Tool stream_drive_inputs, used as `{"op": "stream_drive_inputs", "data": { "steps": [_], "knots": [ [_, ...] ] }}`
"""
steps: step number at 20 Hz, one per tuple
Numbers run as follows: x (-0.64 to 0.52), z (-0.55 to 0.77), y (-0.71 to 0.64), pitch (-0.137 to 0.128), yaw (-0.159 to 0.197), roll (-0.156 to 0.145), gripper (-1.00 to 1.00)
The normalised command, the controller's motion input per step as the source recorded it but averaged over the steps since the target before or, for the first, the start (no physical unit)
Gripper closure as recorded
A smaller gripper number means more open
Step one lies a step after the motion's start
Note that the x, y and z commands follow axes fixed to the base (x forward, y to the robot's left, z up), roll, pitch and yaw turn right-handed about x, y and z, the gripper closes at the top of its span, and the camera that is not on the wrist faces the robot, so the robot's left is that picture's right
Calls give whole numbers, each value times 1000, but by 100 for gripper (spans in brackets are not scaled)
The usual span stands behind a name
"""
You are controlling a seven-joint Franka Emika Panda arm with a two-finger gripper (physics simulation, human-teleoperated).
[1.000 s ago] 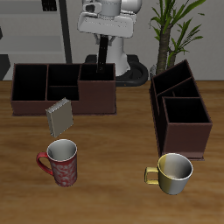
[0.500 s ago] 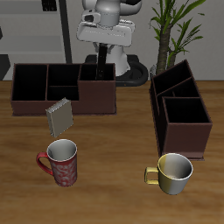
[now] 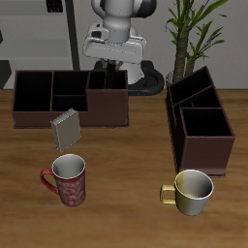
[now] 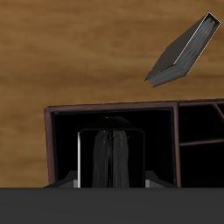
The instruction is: Place the black book into the back desk caddy's right compartment
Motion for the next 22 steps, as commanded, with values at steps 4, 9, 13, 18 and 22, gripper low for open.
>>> {"op": "stream_drive_inputs", "data": {
  "steps": [4,9,13,18,22],
  "knots": [
    [17,-346,22,58,12,13,100],
    [29,-231,38,65,20,13,-100],
    [23,15,14,48,-16,27,-100],
    [28,53,-8,10,6,11,-100],
    [20,118,31,-6,11,19,-100]
  ]
}}
